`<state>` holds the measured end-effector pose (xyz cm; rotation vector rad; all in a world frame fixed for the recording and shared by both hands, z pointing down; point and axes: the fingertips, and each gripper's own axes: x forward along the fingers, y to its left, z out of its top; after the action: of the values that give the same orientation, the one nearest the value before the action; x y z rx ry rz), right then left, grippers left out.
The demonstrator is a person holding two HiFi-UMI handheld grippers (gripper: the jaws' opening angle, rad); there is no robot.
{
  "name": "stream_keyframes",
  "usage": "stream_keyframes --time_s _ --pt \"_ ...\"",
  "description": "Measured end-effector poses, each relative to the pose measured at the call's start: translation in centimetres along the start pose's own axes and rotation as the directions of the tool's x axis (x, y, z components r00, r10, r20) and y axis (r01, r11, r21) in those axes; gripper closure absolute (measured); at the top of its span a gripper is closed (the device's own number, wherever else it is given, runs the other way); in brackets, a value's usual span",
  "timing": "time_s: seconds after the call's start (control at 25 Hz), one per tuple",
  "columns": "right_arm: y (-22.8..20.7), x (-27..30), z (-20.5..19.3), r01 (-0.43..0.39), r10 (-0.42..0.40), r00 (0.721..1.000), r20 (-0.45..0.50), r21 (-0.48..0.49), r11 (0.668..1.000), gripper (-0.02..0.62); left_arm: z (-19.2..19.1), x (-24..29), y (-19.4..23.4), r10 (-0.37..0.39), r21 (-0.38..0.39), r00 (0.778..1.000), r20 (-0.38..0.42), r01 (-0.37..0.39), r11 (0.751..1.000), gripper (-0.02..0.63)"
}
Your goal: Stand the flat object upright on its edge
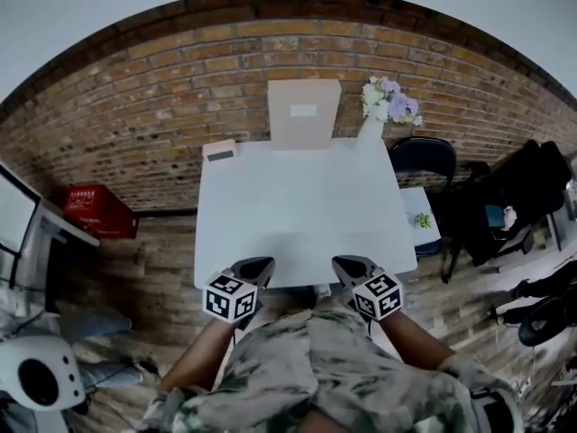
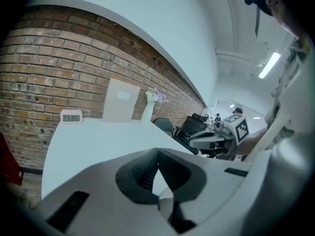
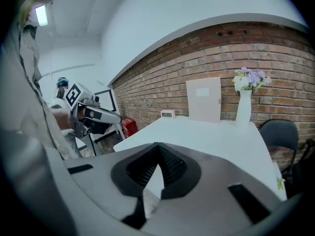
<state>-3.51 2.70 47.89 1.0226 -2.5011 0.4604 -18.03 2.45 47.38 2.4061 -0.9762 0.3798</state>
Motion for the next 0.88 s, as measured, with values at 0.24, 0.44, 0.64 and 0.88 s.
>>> stream_keyframes --time_s 0.24,0.44,0.64,0.88 --pt "0.9 -0.7 0.0 0.005 -0.005 1.0 0.008 -0.014 1.0 0.574 -0.7 -1.7 0.4 0.005 -0.008 1.0 0.005 -0.005 1.0 0.581" --pt "1.2 -0.9 -0.1 0.006 -0.006 1.0 0.017 -0.025 1.0 0.574 -0.7 -2.2 0.0 0.0 0.003 1.0 0.021 0.0 1.0 0.581" --pt "1.8 -0.5 0.0 -0.003 0.004 1.0 0.018 -0.031 1.0 0.574 -0.9 -2.6 -0.1 -0.002 0.0 1.0 0.03 0.002 1.0 0.581" --pt "2.3 0.0 0.1 -0.009 0.009 1.0 0.014 -0.032 0.999 0.575 -1.9 -3.1 0.4 0.011 -0.02 1.0 0.019 -0.011 1.0 0.581"
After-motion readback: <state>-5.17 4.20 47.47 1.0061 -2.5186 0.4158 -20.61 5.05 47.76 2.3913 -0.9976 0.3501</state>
